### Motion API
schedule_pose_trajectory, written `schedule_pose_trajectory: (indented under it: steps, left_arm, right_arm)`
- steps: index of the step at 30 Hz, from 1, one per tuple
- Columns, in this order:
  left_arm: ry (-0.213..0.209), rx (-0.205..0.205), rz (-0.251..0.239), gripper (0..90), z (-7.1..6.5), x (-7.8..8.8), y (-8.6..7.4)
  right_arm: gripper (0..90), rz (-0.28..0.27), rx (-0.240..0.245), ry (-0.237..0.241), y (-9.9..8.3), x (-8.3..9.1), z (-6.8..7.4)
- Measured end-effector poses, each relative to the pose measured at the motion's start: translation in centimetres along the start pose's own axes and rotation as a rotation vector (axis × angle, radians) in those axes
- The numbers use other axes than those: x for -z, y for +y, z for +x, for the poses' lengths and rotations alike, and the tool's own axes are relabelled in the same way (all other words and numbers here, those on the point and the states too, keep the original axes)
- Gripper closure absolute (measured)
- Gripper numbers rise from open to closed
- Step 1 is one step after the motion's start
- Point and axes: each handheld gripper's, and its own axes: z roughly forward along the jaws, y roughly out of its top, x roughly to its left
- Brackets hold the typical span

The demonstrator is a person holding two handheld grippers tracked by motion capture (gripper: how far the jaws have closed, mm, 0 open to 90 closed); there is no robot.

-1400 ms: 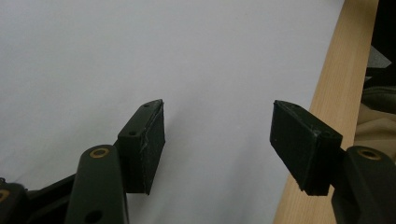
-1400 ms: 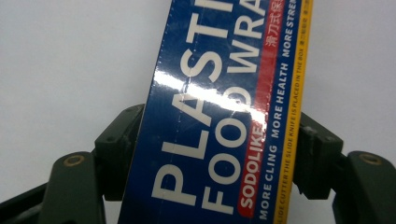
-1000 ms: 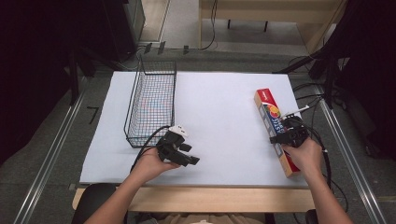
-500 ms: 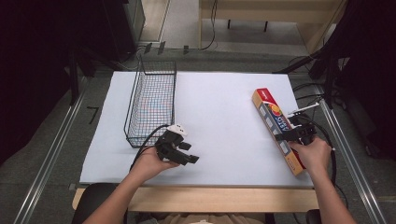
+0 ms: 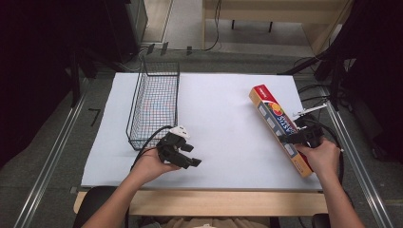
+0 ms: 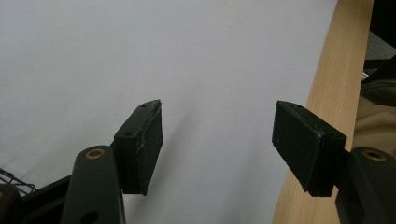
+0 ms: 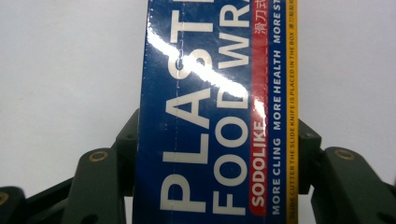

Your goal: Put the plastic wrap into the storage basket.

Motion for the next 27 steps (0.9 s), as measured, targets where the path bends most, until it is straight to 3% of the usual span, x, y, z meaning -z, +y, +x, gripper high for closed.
schedule_pose_trajectory:
  steps: [10, 18, 27]
  left_arm:
    - [-0.016, -0.017, -0.008, 28.1, 0.1, 1.0, 0.0]
    - [-0.012, -0.009, -0.001, 25.7, 0.4, 1.4, 0.1]
    - [-0.020, -0.040, -0.008, 23.7, 0.3, 2.1, 0.7]
  right_arm:
    - [41.7, 0.006, 0.126, 0.101, 0.2, -0.3, 2.6]
    - [41.7, 0.027, 0.227, 0.126, 0.2, -0.5, 4.3]
    - [41.6, 0.058, 0.339, 0.191, 0.0, -0.7, 6.2]
